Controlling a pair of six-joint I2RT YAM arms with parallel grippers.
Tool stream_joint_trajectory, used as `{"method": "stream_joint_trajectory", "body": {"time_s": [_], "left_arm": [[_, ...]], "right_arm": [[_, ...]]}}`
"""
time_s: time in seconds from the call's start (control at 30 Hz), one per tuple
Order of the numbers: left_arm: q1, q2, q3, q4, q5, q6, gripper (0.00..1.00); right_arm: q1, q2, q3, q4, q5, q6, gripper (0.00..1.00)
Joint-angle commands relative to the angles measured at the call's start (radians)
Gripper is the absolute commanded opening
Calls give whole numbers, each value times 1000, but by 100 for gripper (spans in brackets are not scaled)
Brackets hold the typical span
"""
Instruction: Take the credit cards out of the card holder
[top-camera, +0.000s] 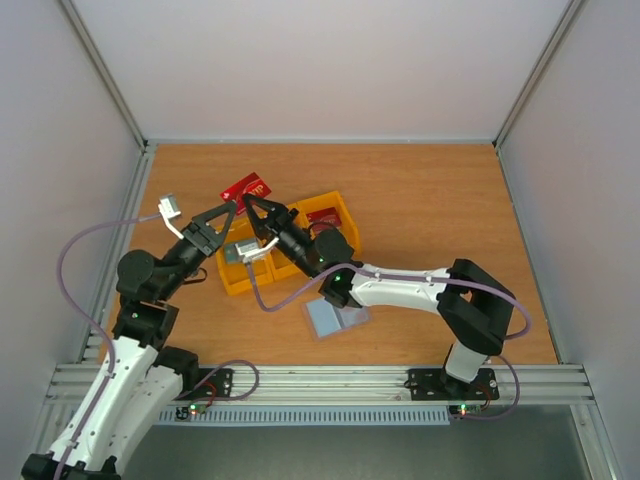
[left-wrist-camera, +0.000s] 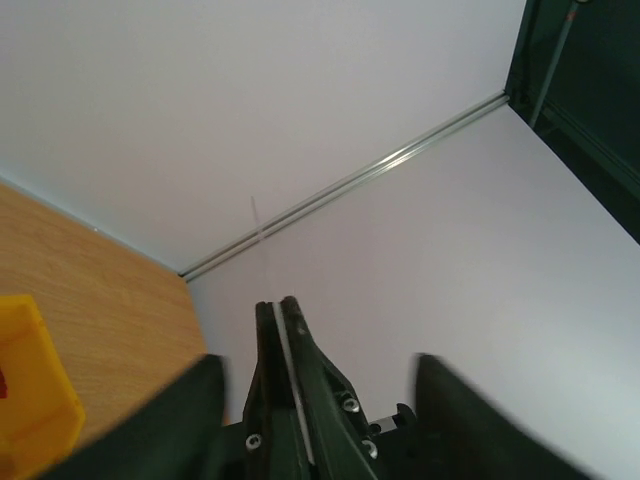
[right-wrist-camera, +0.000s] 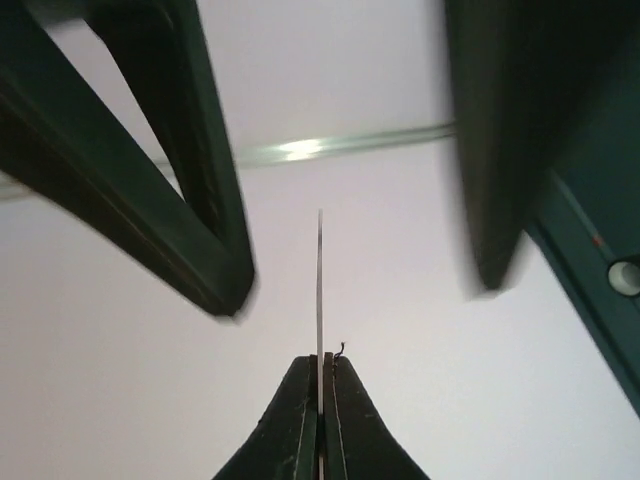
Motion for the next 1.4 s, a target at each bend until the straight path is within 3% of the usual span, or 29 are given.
{"method": "stream_joint_trajectory", "body": {"time_s": [0.0, 0.03, 0.1, 0.13, 0.2, 0.27, 0.37, 0.53, 0.8, 1.37], "left_arm": [[6, -37, -54, 16, -31, 28, 85], [6, -49, -70, -10, -47, 39, 92], [12, -78, -112, -78, -100, 73, 95], [19, -90, -148, -106, -129, 86, 95], [45, -102, -208, -140, -176, 82, 96], [78, -111, -252, -213, -241, 53, 96], [128, -121, -282, -422, -336, -1, 96], [184, -175, -318, -571, -365, -19, 94], [184, -296, -330, -581, -424, 96, 93], [185, -298, -336, -607, -431, 95, 93]], "right_arm": [[-6, -78, -74, -17, 200, -287, 1], [-9, -112, -92, -97, 265, -223, 1], [-27, -195, -103, -419, 377, -12, 1], [-47, -238, -90, -757, 379, 149, 1], [-99, -297, -47, -1182, 266, 477, 1], [-154, -320, -44, -1341, 171, 611, 1], [-226, -288, -26, -1461, 131, 658, 1], [-311, -141, 68, -1492, 108, 651, 1], [-372, 56, 238, -1463, 42, 569, 1], [-385, 261, 426, -1423, 97, 443, 1]]}}
